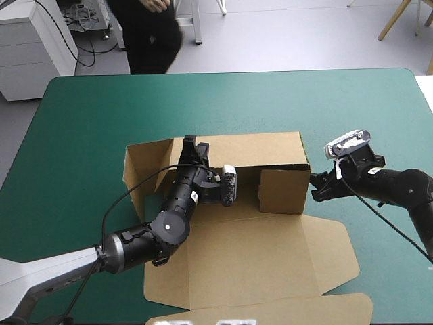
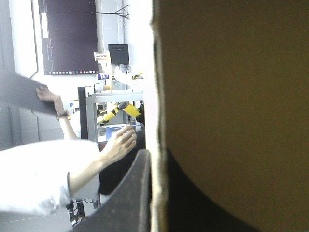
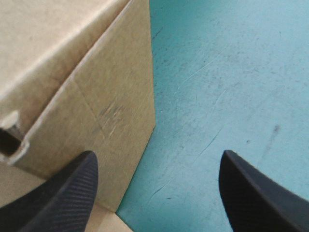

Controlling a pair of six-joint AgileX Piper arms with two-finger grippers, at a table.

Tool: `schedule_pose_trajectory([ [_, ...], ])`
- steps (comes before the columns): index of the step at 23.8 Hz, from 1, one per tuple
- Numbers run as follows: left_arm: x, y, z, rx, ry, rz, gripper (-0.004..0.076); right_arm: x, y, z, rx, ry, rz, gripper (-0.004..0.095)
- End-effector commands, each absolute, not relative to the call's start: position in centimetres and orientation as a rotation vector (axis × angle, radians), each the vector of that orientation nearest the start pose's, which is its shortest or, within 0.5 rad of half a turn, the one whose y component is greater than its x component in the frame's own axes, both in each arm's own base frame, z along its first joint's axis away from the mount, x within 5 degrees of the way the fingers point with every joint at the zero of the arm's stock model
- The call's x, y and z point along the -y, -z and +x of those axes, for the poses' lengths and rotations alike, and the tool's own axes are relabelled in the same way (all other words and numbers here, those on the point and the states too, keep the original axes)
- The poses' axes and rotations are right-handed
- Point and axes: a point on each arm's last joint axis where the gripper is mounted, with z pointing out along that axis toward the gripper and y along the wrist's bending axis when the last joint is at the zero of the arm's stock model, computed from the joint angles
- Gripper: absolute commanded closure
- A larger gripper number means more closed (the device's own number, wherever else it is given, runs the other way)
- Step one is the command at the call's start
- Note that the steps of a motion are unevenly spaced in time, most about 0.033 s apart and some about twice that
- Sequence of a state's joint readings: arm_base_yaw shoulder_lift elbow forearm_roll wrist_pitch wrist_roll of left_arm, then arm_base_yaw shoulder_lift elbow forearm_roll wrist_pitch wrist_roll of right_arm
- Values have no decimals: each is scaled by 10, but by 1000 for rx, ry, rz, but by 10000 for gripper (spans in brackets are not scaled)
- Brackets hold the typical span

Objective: Fold the box

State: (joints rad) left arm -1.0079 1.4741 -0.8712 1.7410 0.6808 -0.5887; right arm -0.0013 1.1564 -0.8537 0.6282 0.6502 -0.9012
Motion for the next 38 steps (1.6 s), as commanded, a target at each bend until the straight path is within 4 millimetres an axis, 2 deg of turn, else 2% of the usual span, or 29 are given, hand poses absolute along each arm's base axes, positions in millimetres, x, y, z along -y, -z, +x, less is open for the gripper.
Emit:
schedule_pose_trajectory([
  [1,229,-287,208,-1270,-716,1445,734,-33,-314,228,-2177,-254,-622,260],
  [10,229,-287,208,-1269,-712,1448,734,-39,-310,219,-2237,-343,-699,260],
  [20,230,-286,208,-1266,-703,1455,734,-51,-308,224,-2117,-471,-776,260],
  [23,231,-285,207,-1261,-689,1464,734,-61,-309,224,-2080,-448,-836,268],
  [26,231,-285,207,-1258,-688,1466,734,-78,-309,223,-2027,-392,-915,325],
  [28,232,-285,207,-1257,-684,1468,734,-82,-311,225,-2002,-364,-913,370],
  [38,232,-288,208,-1217,-716,1460,732,-84,-311,225,-1993,-359,-905,745],
])
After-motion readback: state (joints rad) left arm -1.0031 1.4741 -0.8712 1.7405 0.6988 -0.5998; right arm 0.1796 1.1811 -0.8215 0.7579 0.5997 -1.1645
